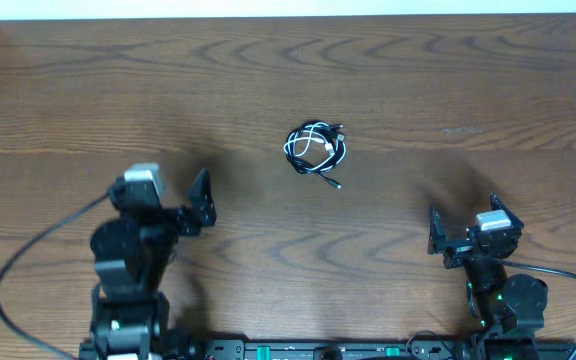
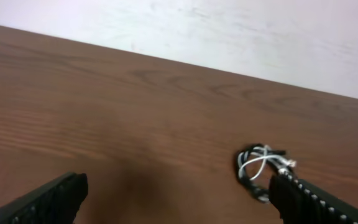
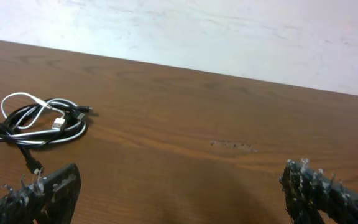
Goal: Untangle cables
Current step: 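Raise both arms and move the grippers toward the cable bundle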
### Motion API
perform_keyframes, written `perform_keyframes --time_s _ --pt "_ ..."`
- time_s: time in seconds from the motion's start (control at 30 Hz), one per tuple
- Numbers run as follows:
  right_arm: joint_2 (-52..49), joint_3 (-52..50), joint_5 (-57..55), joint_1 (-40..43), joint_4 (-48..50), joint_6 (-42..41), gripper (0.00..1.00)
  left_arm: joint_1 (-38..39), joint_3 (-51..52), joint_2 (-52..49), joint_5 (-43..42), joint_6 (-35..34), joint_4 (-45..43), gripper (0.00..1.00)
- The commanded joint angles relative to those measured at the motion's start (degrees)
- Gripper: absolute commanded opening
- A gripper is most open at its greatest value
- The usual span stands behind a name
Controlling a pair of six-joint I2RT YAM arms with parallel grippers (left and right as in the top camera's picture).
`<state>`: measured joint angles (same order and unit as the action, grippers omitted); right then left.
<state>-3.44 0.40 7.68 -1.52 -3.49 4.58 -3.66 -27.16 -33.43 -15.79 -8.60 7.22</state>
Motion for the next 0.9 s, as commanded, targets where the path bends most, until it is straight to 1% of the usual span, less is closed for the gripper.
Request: perform_keyframes --time_s 0.0,0.17,0.27,0.33,0.43,0.53,0.63,0.73,0.8,0.87 --pt "0.0 -0.1 -0.2 -0.4 -0.2 -0.7 0.99 -0.1 -5.6 -6.0 -3.9 -1.7 0.4 0.98" --pt "0.0 -0.1 0.4 -0.4 -0.2 -0.7 0.99 2.3 -15.0 -14.9 -5.7 -2.6 2.5 0.98" --pt "0.0 -0.1 1.7 -0.4 -0.2 -3.9 0.99 5.5 -22.1 -21.5 -5.7 -3.6 6.1 0.98" --pt "0.0 -0.1 2.0 -0.4 0.1 -4.4 0.99 7.8 -26.4 -25.8 -5.7 -3.9 8.3 0.98" --pt "0.0 -0.1 9.0 -0.4 1.3 -5.2 0.99 11.1 -32.5 -32.6 -5.7 -4.0 11.8 0.98" --pt "0.0 0.4 12.9 -0.4 1.3 -5.8 0.99 12.6 -34.0 -36.2 -7.0 -4.0 12.4 0.98" --pt "-1.3 2.7 12.9 -0.2 0.4 -7.9 0.99 13.0 -33.8 -39.6 -13.2 -4.0 14.1 0.98" --pt "-6.0 7.2 12.9 0.3 0.3 -7.9 0.99 13.0 -33.5 -43.4 -16.9 -5.5 15.1 0.98" --pt "-11.7 11.7 13.4 0.9 0.2 -7.5 0.99 13.0 -33.5 -45.7 -20.3 -7.5 15.7 0.98" --pt "-17.7 16.6 15.2 1.6 -0.6 -7.0 0.99 13.0 -33.6 -47.2 -22.0 -9.8 16.0 0.98"
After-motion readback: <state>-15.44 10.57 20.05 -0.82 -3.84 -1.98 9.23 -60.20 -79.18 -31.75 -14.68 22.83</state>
